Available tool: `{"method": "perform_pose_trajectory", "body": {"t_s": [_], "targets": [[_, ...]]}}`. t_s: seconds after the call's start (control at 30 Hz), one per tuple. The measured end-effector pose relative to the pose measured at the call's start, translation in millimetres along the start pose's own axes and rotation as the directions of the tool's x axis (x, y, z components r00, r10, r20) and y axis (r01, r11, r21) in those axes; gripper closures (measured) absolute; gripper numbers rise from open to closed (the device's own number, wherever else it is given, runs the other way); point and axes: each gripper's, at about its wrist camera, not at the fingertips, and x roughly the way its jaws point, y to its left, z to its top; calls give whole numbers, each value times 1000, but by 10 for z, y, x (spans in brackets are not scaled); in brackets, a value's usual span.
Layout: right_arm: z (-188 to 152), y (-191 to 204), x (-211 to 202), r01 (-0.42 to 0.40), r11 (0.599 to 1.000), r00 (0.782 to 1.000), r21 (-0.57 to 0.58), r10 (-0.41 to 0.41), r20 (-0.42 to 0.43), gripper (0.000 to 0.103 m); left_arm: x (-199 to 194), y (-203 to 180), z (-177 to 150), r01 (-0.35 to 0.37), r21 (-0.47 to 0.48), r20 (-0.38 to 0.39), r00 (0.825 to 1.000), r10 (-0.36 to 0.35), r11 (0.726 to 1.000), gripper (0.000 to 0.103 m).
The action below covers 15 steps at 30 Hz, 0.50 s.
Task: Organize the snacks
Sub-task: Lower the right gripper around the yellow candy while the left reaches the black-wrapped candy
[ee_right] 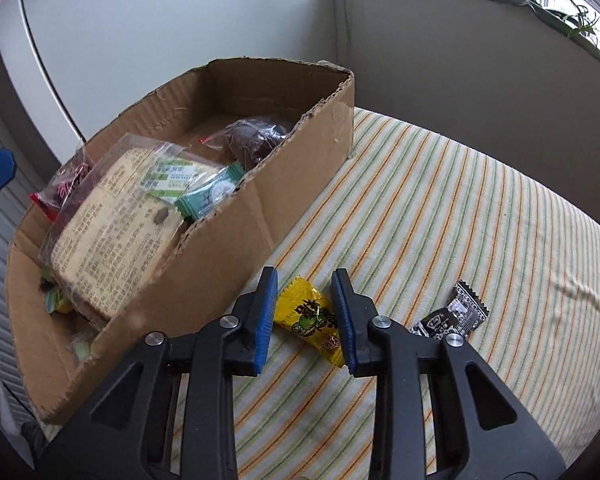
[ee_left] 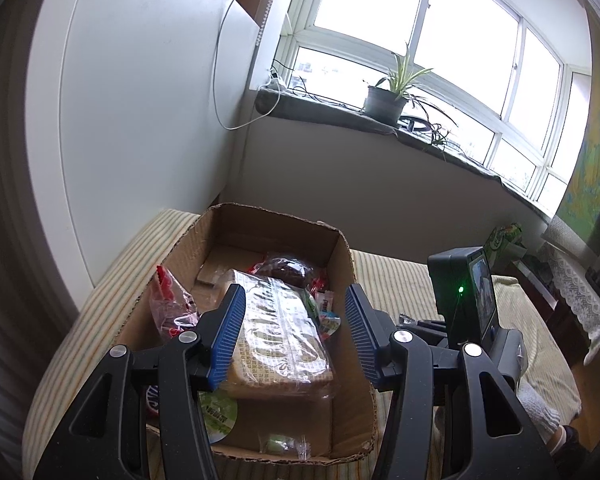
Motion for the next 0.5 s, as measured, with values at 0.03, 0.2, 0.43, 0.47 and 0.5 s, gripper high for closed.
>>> {"method": "perform_pose_trajectory", "body": {"t_s": [0.03,0.2,0.43,0.47,0.5], "targets": [[-45,10,-25,5,1000,1000,-15,-5,-2,75,-7,-8,1,1,-2,1,1000,-1,1000,52],[-311,-73,-218,22,999,1000,-35,-23,-10,78,-36,-54,9,10,-4,7,1000,-10,1000,52],[-591,-483,-457,75,997,997,20,-75,-1,78,7,-361,-21,62,35,-15,998,-62,997,52],[-614,-545,-479,76,997,997,27,-76,-1,79,23,-439,-37,72,48,-22,997,-71,996,52],[-640,-607,-505,84,996,996,38,-84,1,82,40,-517,-54,83,61,-28,996,-81,995,52]]}}
